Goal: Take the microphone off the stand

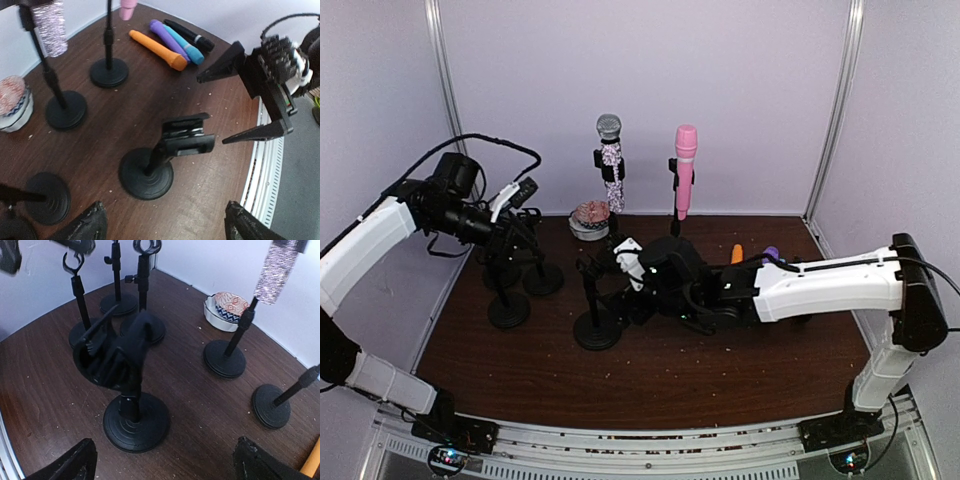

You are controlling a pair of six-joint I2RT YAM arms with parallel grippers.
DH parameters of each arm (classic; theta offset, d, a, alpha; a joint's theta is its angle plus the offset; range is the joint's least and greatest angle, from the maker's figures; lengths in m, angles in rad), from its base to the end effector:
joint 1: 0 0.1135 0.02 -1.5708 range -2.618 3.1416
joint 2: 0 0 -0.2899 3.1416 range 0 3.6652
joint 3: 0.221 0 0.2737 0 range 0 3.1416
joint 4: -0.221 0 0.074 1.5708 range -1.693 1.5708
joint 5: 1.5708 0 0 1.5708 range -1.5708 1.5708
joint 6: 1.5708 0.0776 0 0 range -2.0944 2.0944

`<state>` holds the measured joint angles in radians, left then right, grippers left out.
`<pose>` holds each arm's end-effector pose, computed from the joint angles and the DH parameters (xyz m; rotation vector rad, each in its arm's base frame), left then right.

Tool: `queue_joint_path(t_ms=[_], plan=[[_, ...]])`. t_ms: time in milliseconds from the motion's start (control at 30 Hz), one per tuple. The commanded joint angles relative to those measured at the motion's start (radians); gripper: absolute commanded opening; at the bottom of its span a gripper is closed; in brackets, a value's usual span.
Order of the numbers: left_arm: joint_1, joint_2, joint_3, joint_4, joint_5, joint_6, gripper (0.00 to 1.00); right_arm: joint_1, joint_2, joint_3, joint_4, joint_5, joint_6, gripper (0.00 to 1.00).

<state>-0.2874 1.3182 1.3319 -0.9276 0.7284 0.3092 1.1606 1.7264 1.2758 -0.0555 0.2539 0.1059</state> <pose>0.2676 -0.1330 0.3534 0.9791 2.1490 -0.8840 0.2021 0.4158 0.2653 -0.9178 1.8888 0.5145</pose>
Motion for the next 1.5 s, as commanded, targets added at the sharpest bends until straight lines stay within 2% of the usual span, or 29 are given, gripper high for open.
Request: queue_joint_path(t_ms=[0,267,500,567,700,767,867,967,1100,1300,1467], plan=[[-0.123,0.067,-0.010,0.120,-0.036,0.001,0.85,-0.006,-0.183,-0.135,0.032,0.110,0.071,0.97],[-0.243,0.166,-0.063,0.273,-0.137,-0.017,0.84,-0.025,-0.460,-0.345,0.059,0.264,0.160,0.96],[-0.300,0.256,-0.067,0.371,-0.160,-0.034,0.75,-0.034,-0.534,-0.371,0.023,0.337,0.176,0.94],[-0.303,0.277,-0.065,0.398,-0.155,-0.042,0.66,-0.035,-0.542,-0.371,0.010,0.355,0.189,0.92],[-0.304,0.288,-0.069,0.417,-0.150,-0.020,0.36,-0.039,-0.553,-0.376,0.002,0.374,0.197,0.90],[-0.303,0.273,-0.083,0.417,-0.148,-0.001,0.25,-0.041,-0.553,-0.377,0.004,0.377,0.198,0.89],[-0.302,0.249,-0.101,0.387,-0.163,0.053,0.15,-0.045,-0.544,-0.372,0.005,0.377,0.194,0.87],[-0.290,0.229,-0.108,0.342,-0.220,0.124,0.09,-0.046,-0.532,-0.368,0.012,0.373,0.192,0.86],[-0.218,0.210,-0.113,0.298,-0.304,0.195,0.06,-0.046,-0.523,-0.368,0.018,0.367,0.198,0.85],[-0.038,0.206,-0.073,0.165,-0.311,0.277,0.07,-0.046,-0.531,-0.379,0.024,0.377,0.195,0.84],[0.052,0.180,-0.119,0.155,-0.322,0.332,0.11,-0.055,-0.536,-0.376,0.034,0.380,0.181,0.84]])
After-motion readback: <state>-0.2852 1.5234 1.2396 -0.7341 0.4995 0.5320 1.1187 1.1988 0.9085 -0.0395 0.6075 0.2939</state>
